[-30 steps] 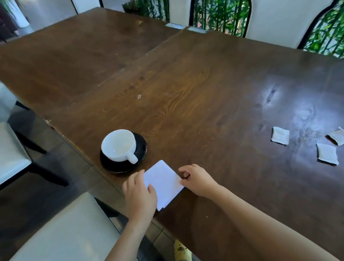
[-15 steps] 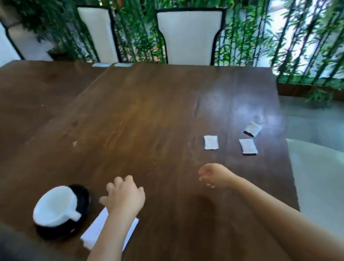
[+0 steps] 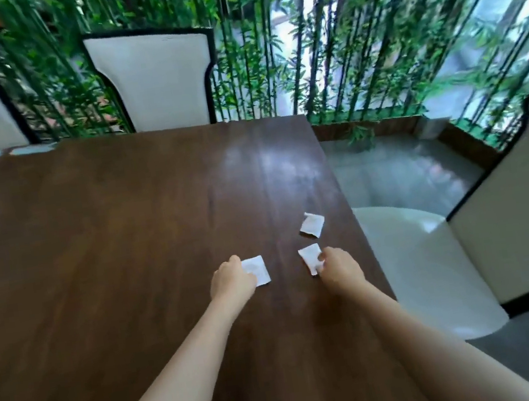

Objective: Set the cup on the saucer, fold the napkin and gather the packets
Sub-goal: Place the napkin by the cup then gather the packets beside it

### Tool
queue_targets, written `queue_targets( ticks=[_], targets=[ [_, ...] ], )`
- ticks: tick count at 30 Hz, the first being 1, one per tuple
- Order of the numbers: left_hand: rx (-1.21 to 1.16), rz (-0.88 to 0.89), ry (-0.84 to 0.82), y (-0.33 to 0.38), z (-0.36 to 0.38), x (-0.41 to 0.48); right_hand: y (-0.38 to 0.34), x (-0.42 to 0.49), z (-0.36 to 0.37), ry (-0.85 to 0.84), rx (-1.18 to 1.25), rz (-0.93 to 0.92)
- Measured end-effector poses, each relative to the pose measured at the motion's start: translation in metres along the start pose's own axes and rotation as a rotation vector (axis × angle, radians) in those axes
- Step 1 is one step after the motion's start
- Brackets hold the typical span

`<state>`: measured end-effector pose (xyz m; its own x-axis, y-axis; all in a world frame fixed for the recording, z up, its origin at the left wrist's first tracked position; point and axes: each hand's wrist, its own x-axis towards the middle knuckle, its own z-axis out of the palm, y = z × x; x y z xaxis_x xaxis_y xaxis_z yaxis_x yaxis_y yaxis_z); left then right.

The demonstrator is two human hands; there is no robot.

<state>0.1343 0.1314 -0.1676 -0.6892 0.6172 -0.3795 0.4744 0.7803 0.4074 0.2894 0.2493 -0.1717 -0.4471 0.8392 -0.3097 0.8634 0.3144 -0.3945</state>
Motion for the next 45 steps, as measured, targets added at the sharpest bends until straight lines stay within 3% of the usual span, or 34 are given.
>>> queue_targets(
  ticks=[3, 8, 13, 18, 24, 26, 30, 37, 39, 42, 45],
  targets=[
    [-0.001, -0.013, -0.045, 0.008, 0.015, 0.017, 0.009, 0.010, 0.007, 0.060, -0.051, 0.099],
    [-0.003, -0.079, 0.039, 0.016, 0.033, 0.037, 0.005, 0.030, 0.017, 0.111, -0.059, 0.120],
    [-0.099, -0.140, 0.040, 0.016, 0.042, 0.053, 0.001, 0.051, 0.022, 0.009, 0.172, 0.188],
    [-0.256, -0.080, 0.070, 0.020, 0.043, 0.055, 0.007, 0.062, 0.017, -0.090, 0.258, 0.173],
    [-0.825, -0.086, -0.064, 0.054, 0.046, 0.054, 0.010, 0.059, -0.002, -0.207, 0.748, -0.006],
    [-0.992, -0.052, -0.150, 0.068, 0.047, 0.053, 0.009, 0.058, -0.001, -0.160, 0.816, 0.007],
    [-1.103, 0.046, -0.231, 0.088, 0.056, 0.049, 0.018, 0.065, 0.004, 0.005, 0.887, 0.075],
    [-0.840, 0.165, -0.174, 0.130, 0.057, 0.086, 0.035, 0.106, -0.012, 0.042, 0.965, 0.157],
    [-0.734, 0.158, -0.139, 0.140, 0.061, 0.102, 0.036, 0.122, -0.016, 0.065, 0.812, 0.147],
    [-0.369, 0.167, -0.041, 0.145, 0.071, 0.119, 0.034, 0.136, -0.017, 0.060, 0.519, 0.121],
    [-0.135, 0.172, -0.011, 0.147, 0.076, 0.128, 0.033, 0.144, -0.017, -0.003, 0.417, 0.117]
  ],
)
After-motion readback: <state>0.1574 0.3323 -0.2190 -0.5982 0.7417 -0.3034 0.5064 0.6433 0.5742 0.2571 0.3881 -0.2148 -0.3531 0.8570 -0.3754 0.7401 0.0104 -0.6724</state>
